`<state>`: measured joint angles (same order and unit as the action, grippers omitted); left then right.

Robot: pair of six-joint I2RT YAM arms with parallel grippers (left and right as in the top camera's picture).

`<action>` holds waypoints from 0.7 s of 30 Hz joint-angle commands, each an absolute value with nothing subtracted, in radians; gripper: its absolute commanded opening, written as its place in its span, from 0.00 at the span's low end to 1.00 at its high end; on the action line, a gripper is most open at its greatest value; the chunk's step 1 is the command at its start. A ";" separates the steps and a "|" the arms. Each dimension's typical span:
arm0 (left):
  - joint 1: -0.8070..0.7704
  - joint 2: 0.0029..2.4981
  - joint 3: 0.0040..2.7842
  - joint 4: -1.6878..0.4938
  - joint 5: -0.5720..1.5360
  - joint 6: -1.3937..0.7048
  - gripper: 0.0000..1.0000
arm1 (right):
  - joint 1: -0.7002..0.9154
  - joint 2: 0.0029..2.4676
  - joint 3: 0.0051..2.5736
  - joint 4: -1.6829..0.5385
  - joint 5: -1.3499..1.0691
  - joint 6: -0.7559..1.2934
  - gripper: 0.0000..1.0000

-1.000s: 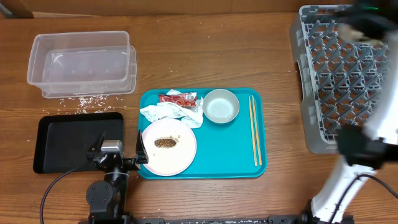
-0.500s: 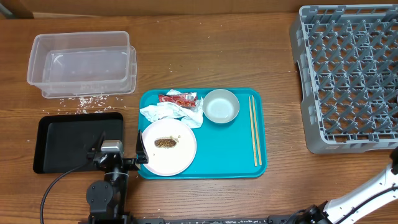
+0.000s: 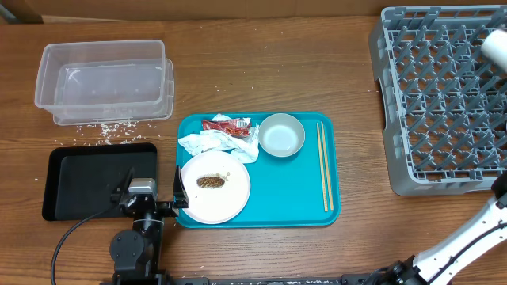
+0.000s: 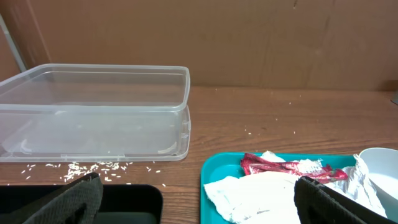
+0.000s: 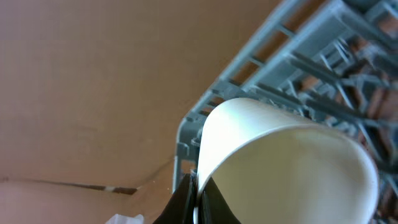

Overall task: Sort waste into correct bins and load items into the dishwasher
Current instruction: 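Carry the white cup to the dish rack and set it down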

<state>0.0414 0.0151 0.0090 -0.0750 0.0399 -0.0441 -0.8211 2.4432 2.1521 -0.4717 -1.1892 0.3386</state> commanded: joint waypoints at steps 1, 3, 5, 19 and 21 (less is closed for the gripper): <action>0.046 0.004 0.004 -0.077 0.034 -0.022 1.00 | -0.835 2.515 2.148 -0.509 -1.143 0.370 0.04; 0.046 0.004 0.005 -0.077 0.034 -0.022 1.00 | -0.839 2.542 2.148 -0.529 -1.145 0.367 0.04; 0.046 0.004 0.005 -0.077 0.034 -0.022 1.00 | -0.841 2.561 2.148 -0.532 -1.163 0.367 0.04; 0.046 0.004 0.004 -0.077 0.034 -0.022 1.00 | -0.808 2.571 2.148 -0.271 -1.422 0.577 0.04; 0.046 0.004 0.005 -0.077 0.034 -0.022 1.00 | -0.804 2.573 2.148 -0.296 -1.378 0.577 0.04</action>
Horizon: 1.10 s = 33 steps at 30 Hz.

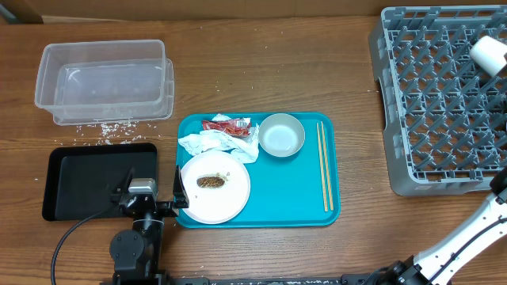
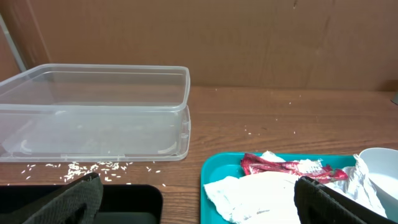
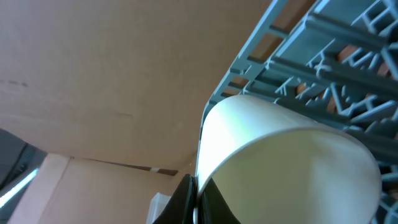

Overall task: Sort waste into correct bins and load items into the dishwasher
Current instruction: 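Carry the white cup to the dish rack and set it down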

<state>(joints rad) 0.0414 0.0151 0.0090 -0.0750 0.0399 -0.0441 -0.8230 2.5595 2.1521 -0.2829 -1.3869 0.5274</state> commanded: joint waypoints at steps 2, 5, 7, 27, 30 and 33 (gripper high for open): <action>0.046 0.004 0.005 -0.077 0.034 -0.022 1.00 | -0.804 2.576 2.148 -0.329 -1.337 0.577 0.04; 0.046 0.004 0.005 -0.077 0.034 -0.022 1.00 | -0.810 2.576 2.148 -0.411 -1.285 0.545 0.04; 0.046 0.004 0.005 -0.077 0.034 -0.022 1.00 | -0.823 2.576 2.148 -0.443 -1.279 0.543 0.04; 0.046 0.004 0.005 -0.077 0.034 -0.022 1.00 | -0.848 2.111 2.149 -0.847 -0.682 0.397 0.32; 0.046 0.004 0.005 -0.077 0.034 -0.022 1.00 | -0.819 2.084 2.149 -0.836 -0.633 0.396 0.34; 0.046 0.004 0.005 -0.077 0.034 -0.022 1.00 | -0.761 2.092 2.148 -0.838 -0.487 0.395 0.33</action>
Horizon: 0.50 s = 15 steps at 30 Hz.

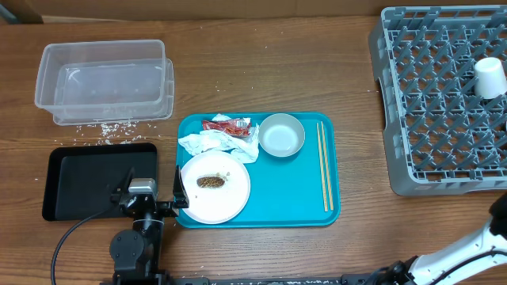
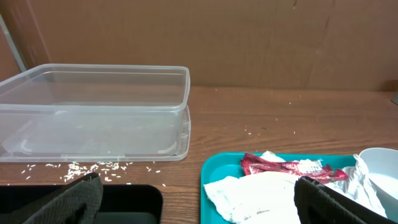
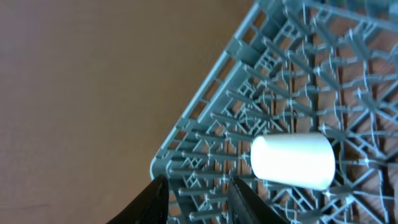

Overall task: Sort waste into correct bins and load items into the dishwasher
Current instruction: 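Carry the white cup to the dish rack and set it down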

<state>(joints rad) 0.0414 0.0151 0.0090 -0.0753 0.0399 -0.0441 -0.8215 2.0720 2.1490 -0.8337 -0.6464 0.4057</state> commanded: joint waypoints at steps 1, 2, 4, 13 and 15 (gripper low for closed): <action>0.046 0.004 0.005 -0.077 0.034 -0.022 1.00 | -0.734 2.099 2.148 -0.840 -0.427 0.392 0.32; 0.046 0.004 0.005 -0.077 0.034 -0.022 1.00 | -0.706 2.106 2.148 -0.836 -0.368 0.392 0.27; 0.046 0.004 0.004 -0.077 0.034 -0.022 1.00 | -0.645 2.125 2.148 -0.826 -0.251 0.392 0.22; 0.046 0.004 0.005 -0.077 0.034 -0.022 1.00 | -0.447 2.278 2.148 -0.833 0.227 0.392 0.14; 0.046 0.004 0.005 -0.077 0.034 -0.022 1.00 | -0.437 2.295 2.148 -0.839 0.272 0.392 0.14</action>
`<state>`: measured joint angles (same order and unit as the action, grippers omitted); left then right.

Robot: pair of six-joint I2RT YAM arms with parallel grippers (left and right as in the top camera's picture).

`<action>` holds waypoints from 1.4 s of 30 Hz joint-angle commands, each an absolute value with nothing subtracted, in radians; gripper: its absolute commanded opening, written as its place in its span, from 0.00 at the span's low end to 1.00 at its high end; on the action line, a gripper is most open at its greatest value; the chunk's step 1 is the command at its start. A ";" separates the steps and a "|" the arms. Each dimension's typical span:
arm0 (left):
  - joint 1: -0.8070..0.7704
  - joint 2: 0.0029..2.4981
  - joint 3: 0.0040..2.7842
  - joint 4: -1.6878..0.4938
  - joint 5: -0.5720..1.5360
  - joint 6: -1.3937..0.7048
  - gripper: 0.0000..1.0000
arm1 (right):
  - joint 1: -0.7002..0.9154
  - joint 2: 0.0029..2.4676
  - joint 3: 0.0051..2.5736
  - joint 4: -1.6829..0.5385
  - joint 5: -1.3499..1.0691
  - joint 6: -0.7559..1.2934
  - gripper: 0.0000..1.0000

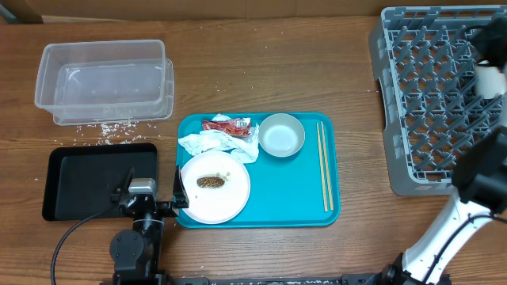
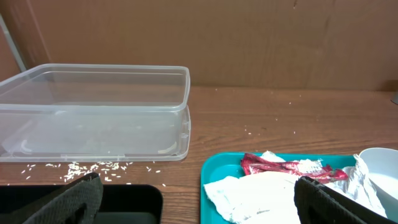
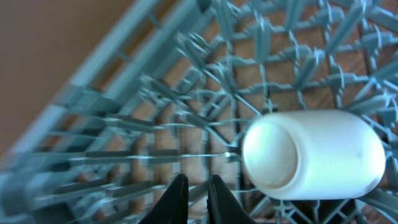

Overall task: Sort waste into correct bins and load items into the dishwasher
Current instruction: 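Carry the white cup to the dish rack and set it down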

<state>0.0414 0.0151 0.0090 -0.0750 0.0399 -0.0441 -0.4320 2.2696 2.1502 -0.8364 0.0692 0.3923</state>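
Observation:
A white cup (image 3: pixel 317 152) rests in the grey dish rack (image 1: pixel 432 103), its closed bottom showing in the right wrist view. My right gripper (image 3: pixel 196 198) hangs close over the rack just left of the cup, jaws nearly together with nothing between them. In the overhead view the right arm partly covers the cup (image 1: pixel 489 79). The teal tray (image 1: pixel 309 202) holds a plate with food scraps (image 1: pixel 214 186), a white bowl (image 1: pixel 282 134), chopsticks (image 1: pixel 323 165), a crumpled napkin (image 1: pixel 218 145) and a red wrapper (image 1: pixel 226 124). My left gripper (image 2: pixel 199 208) stays open low by the tray's left edge.
A clear plastic bin (image 1: pixel 104 79) stands at the back left with rice grains scattered in front of it. A black tray (image 1: pixel 87 182) lies at the front left beside the left arm. The rack fills the right side of the table.
My right gripper was open and high above the rack with the cup lying free below. Now its jaws are nearly together and it sits much closer to the rack, beside the cup. The left arm is unchanged.
My right gripper held the white cup over the rack's far right at the two oldest moments. Then the cup rested in the rack and the gripper stood open above it. Now the gripper is shut next to the cup. The tray's contents never moved.

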 commanded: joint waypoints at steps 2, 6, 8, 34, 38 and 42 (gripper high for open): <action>0.046 0.004 0.005 -0.077 0.034 -0.022 1.00 | -0.436 2.302 2.148 -0.842 0.300 0.392 0.13; 0.046 0.004 0.005 -0.077 0.034 -0.022 1.00 | -0.443 2.303 2.148 -0.847 0.360 0.392 0.13; 0.046 0.004 0.005 -0.077 0.034 -0.022 1.00 | -0.455 2.303 2.148 -0.864 0.378 0.391 0.13; 0.046 0.004 0.005 -0.077 0.034 -0.022 1.00 | -0.518 1.930 2.163 -1.045 -0.257 0.460 1.00; 0.046 0.004 0.005 -0.077 0.034 -0.022 1.00 | -0.496 1.887 2.163 -1.121 -0.751 0.311 1.00; 0.046 0.004 0.005 -0.077 0.034 -0.022 1.00 | -0.404 1.887 2.163 -1.263 -1.008 0.112 1.00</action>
